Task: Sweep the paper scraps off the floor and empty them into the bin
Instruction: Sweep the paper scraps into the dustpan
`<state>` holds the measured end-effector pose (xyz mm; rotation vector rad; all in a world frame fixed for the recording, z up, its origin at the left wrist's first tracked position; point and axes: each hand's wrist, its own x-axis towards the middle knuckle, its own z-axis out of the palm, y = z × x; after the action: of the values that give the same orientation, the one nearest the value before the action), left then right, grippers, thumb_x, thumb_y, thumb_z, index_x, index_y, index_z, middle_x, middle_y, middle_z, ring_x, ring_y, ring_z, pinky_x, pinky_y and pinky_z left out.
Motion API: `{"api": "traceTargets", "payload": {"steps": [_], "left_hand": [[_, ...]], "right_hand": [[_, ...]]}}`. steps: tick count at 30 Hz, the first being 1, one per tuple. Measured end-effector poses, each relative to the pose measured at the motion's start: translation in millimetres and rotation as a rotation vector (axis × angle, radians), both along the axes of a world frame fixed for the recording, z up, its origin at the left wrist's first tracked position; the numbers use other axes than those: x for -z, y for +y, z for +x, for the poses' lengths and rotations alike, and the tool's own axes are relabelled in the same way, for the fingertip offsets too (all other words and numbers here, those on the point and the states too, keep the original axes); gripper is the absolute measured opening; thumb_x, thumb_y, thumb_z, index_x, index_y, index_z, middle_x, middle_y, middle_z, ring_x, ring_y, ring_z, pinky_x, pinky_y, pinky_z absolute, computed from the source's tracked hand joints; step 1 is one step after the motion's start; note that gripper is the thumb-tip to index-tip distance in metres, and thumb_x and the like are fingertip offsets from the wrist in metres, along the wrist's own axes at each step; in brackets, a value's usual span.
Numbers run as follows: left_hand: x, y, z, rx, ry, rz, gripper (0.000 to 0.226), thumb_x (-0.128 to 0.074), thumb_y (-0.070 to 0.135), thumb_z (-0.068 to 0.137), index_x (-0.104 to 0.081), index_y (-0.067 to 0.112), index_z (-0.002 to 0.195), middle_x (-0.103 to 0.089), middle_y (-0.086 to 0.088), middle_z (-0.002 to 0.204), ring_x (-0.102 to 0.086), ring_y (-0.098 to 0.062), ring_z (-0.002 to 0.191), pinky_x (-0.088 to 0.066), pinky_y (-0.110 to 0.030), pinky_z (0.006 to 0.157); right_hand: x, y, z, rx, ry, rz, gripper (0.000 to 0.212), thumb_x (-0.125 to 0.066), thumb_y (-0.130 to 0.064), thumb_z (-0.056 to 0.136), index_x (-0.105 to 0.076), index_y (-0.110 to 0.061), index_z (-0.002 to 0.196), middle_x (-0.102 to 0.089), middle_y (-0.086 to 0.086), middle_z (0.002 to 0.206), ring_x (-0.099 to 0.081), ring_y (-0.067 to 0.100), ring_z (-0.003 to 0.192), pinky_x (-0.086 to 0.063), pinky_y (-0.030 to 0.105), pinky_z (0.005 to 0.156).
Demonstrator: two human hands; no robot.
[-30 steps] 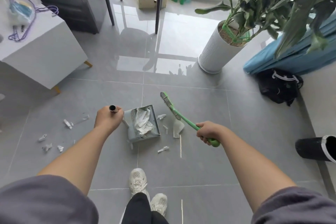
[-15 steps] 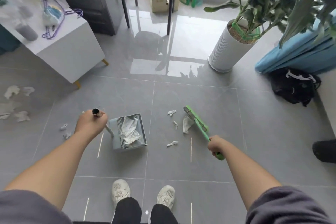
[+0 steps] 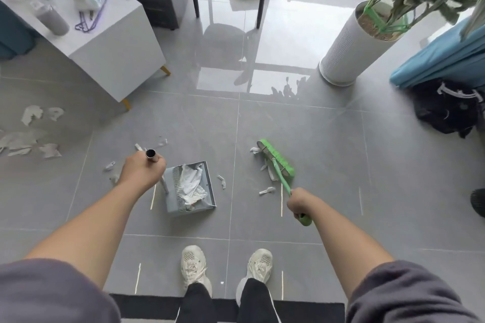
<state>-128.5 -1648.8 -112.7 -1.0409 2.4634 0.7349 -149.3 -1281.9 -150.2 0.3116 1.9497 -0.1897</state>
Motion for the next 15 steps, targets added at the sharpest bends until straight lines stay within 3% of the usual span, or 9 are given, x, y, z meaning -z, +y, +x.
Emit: {"api": "traceTargets", "payload": {"steps": [3,5,8,11,15], "left_hand": [[-3.5,3.2,-3.8,0.066,-0.001,0.031,0.031,-0.045,0.023,0.081,-0.071,0.007,0.077,-0.070,-0.017,0.086,-0.061,-0.036,0.086,-0.051,-0.035,0.073],[-3.2,3.5,-1.6,0.111,0.006,0.056,0.033,-0.044,0.025,0.077,-0.071,0.006,0.076,-0.071,-0.015,0.085,-0.062,-0.035,0.086,-0.051,-0.034,0.072],[-1.4,9.1,-0.4,0.124,0.026,0.113,0.035,-0.043,0.026,0.073,-0.070,0.006,0.077,-0.070,-0.013,0.078,-0.063,-0.035,0.080,-0.048,-0.032,0.065],[3.6,17.5,-0.2,0.075,0.056,0.153,0.034,-0.043,0.025,0.073,-0.071,0.007,0.077,-0.071,-0.014,0.080,-0.063,-0.035,0.081,-0.054,-0.034,0.071],[10.1,17.6,2.8,-0.003,0.064,0.173,0.025,-0.046,0.020,0.080,-0.060,0.003,0.067,-0.068,-0.020,0.080,-0.061,-0.039,0.080,-0.049,-0.034,0.066]], "right_hand": [[-1.6,-26.7,20.3,-0.001,-0.011,-0.037,0.019,-0.041,-0.002,0.090,-0.059,-0.002,0.097,-0.070,0.017,0.109,-0.065,0.027,0.077,-0.048,0.029,0.059],[-2.5,-48.8,33.1,0.069,-0.018,-0.085,0.022,-0.041,0.000,0.089,-0.055,-0.003,0.106,-0.069,0.015,0.095,-0.057,0.023,0.065,-0.050,0.032,0.066],[-2.2,-78.5,45.9,0.146,-0.023,-0.169,0.040,-0.037,0.002,0.086,-0.051,0.005,0.123,-0.054,0.007,0.063,-0.051,0.017,0.053,-0.046,0.030,0.052],[-6.8,-105.7,46.3,0.271,-0.041,-0.288,0.041,-0.041,-0.001,0.086,-0.053,0.001,0.125,-0.050,0.003,0.065,-0.048,0.014,0.052,-0.041,0.025,0.049],[-22.5,-112.4,28.7,0.705,-0.187,-0.393,0.037,-0.030,0.003,0.090,-0.054,-0.019,0.106,-0.039,0.002,0.060,-0.035,0.006,0.032,-0.030,0.014,0.035]]}}
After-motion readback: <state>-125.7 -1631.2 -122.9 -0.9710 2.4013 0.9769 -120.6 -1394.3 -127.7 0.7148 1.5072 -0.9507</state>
